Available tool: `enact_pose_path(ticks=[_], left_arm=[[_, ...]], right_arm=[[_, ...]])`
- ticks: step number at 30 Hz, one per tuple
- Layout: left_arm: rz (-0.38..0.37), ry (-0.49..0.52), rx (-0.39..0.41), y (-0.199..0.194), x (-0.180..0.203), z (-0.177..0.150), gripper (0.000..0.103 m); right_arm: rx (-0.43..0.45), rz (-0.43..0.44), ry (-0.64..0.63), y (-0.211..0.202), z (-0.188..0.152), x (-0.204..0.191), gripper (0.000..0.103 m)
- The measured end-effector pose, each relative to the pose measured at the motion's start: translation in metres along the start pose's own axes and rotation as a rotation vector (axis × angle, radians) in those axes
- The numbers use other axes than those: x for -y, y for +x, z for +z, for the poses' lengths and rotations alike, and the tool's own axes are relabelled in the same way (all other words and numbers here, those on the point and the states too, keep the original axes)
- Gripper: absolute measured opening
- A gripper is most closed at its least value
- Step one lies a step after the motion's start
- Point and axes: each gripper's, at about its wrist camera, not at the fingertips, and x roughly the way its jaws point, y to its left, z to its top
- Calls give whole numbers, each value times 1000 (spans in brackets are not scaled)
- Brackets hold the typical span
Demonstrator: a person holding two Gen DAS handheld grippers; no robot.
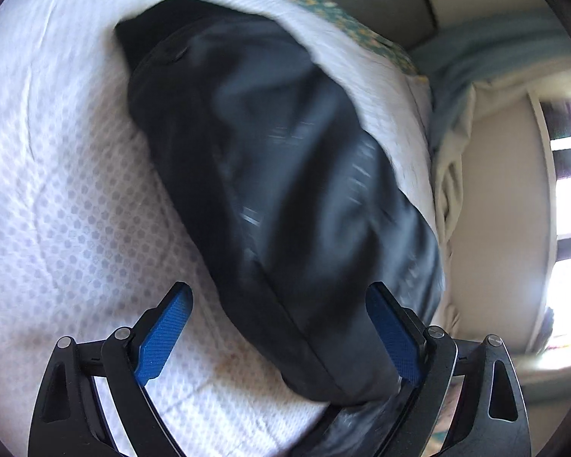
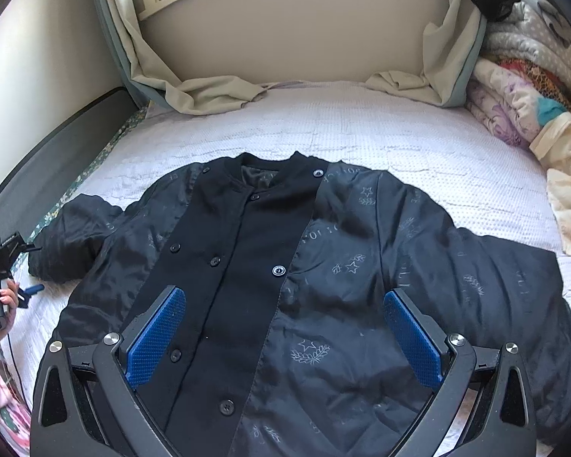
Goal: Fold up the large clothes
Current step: 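Grasp the jacket sleeve nearest the left tool and lift it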
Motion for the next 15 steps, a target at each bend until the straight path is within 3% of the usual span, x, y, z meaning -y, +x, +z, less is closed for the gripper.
enact_pose_path(ticks=[5,7,9,12,13,15], left_arm=[[-103,-98,40,6,-14,13,90],[-139,-96,42,11,-13,16,66],[-128,-86,45,14,-11,18,54],[-117,-46,69,15,-4,17,25],[-113,-18,81,12,2,17,18],[-91,52,114,3,17,13,16]], right_arm=[[-24,-2,-4,10,-2,-2,103],[-36,-5,-3,14,-3,-2,103],[-45,-4,-1,16,-4,-2,103],[-54,-10,2,18,-5,-1,103],[-56,-11,3,19,-5,0,103],[-60,-12,9,20,-4,1,103]])
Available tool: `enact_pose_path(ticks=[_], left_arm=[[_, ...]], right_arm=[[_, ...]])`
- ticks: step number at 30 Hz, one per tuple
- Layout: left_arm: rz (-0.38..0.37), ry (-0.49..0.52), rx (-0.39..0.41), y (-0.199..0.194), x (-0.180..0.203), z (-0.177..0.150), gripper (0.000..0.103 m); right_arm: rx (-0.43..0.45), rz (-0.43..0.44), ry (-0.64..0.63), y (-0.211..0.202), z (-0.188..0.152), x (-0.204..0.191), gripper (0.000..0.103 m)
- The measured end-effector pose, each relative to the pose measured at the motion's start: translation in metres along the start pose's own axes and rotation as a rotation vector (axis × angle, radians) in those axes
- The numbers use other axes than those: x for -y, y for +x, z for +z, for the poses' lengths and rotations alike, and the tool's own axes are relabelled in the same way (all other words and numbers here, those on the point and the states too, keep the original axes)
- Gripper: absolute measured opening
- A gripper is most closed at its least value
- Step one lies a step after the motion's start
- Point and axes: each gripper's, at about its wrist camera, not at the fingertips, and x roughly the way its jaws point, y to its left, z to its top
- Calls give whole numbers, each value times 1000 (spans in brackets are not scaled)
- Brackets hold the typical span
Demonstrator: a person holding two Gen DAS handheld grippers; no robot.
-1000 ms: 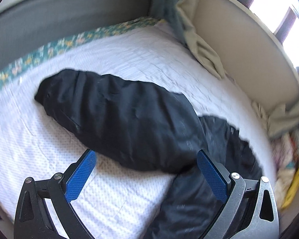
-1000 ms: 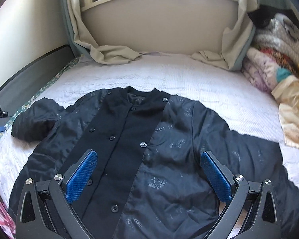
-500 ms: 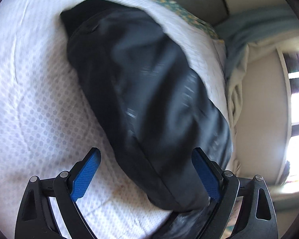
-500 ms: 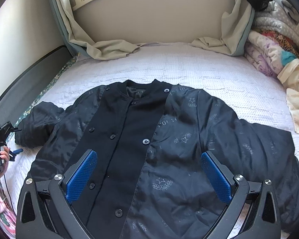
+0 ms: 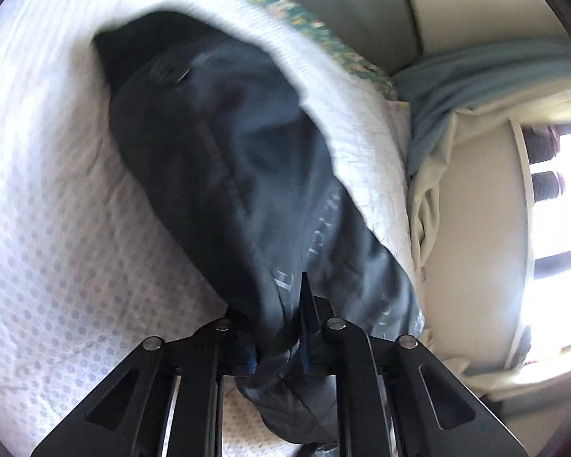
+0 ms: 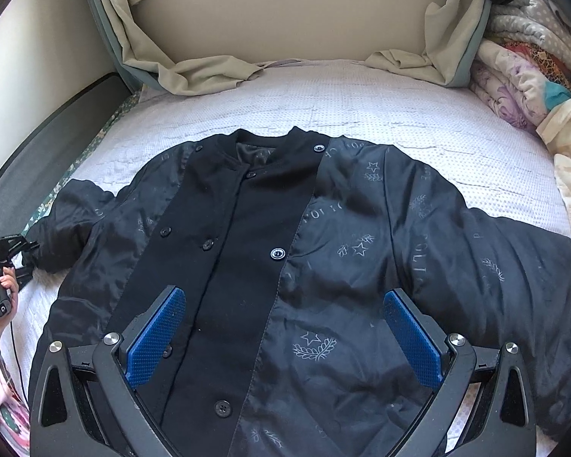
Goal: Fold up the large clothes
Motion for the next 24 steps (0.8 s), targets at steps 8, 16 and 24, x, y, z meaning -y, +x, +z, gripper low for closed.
enact_pose_path(ticks=[8,16,24], left_arm=[[7,299,141,-43,79,-31,13],[11,692,172,-67,197,-134,13],[-39,1008,37,-25,267,-284,13]], right_arm=[[11,-7,31,-7,6,5,103],[50,-26,90,-22,17,17,103],[65,-43,97,-28,18,19,103]])
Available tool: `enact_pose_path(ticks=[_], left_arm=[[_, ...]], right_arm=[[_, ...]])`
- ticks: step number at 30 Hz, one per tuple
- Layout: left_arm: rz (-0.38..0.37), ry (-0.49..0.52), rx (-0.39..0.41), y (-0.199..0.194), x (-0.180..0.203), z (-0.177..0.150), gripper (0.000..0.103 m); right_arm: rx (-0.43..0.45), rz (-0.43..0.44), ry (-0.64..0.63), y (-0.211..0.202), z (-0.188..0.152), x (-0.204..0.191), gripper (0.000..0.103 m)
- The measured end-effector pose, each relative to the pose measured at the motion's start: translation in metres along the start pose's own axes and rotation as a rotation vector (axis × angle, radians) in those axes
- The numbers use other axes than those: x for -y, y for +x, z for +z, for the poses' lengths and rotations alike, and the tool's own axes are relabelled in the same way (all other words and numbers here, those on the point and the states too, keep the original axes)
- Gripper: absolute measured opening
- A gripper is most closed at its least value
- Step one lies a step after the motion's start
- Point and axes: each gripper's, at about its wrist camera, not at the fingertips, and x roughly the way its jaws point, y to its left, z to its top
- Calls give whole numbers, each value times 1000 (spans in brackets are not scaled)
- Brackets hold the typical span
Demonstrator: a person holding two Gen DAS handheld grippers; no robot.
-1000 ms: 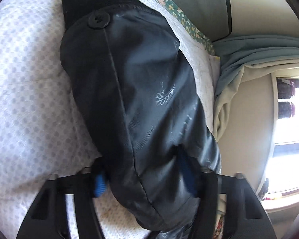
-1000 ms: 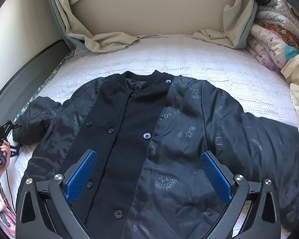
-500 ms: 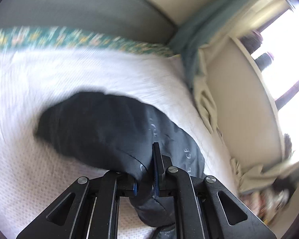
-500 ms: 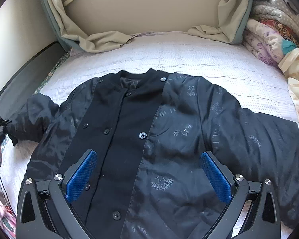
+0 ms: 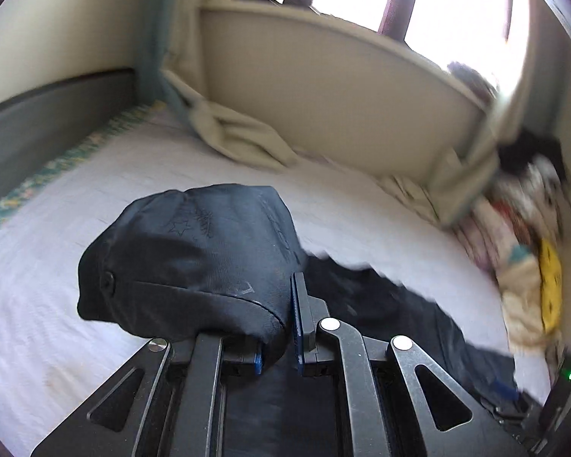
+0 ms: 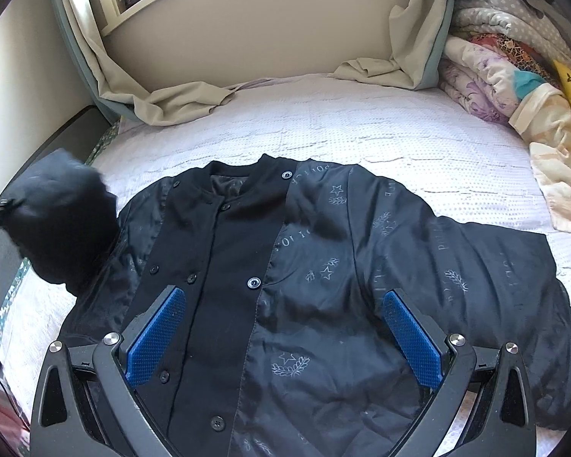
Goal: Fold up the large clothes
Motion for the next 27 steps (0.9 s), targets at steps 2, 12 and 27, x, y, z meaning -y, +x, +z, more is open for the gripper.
enact_pose_path(ticks=[2,12,27], left_arm=[[-16,28,-52,21,22,-15,13],[32,244,-287,91,73,-114,15],[-113,319,-296,-1,49,-117,102]], right_arm=[[7,0,0,-2,0,0,103],[-21,-19,-6,-2,-1,0,103],[-251,-62,-66,50,-36,-13,103]])
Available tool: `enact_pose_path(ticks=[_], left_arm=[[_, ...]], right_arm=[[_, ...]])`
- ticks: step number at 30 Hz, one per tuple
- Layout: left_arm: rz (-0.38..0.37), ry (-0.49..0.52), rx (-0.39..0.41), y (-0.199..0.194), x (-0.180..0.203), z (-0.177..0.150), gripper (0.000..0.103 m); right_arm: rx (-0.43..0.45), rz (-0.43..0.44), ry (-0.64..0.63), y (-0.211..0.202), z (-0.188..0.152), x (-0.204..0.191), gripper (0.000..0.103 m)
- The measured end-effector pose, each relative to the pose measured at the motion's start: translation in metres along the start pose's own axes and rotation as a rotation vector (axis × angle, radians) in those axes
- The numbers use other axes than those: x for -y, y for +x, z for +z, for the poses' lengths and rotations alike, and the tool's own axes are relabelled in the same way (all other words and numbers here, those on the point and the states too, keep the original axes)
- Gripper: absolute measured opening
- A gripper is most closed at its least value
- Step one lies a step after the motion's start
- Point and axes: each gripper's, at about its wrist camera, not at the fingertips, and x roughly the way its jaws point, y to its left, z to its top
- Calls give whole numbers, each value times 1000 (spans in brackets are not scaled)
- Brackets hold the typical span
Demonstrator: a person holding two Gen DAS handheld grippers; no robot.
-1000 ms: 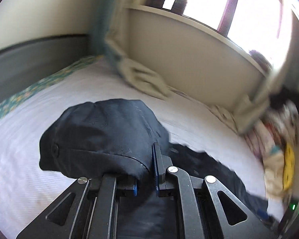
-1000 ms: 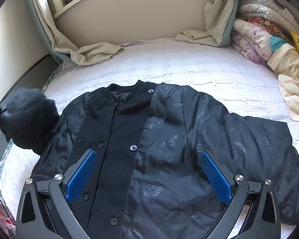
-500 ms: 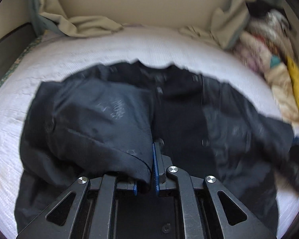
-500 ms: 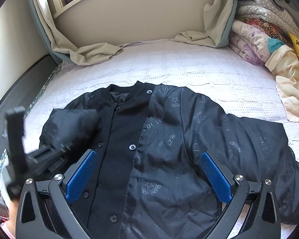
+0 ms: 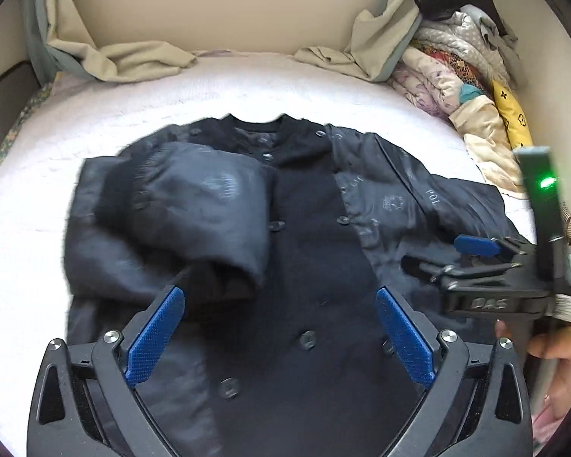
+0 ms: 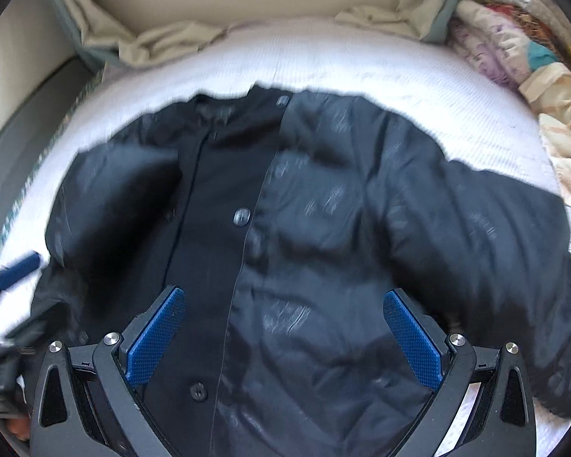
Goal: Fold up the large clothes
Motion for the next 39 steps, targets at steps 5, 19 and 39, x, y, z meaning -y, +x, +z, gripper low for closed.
enact_pose_path(ticks=[5,19,39], left_arm=[[131,-66,126,-21,-43,-6,102],[240,-368,275,-85,-144,14,102],[214,-512,262,-101,-178,6,102]], right_arm=[[-55,-71,-107,29,-18,-25,103],[-62,-133,-139,52,-34,-25,103],[119,-285,-620,56,33,-231,83]])
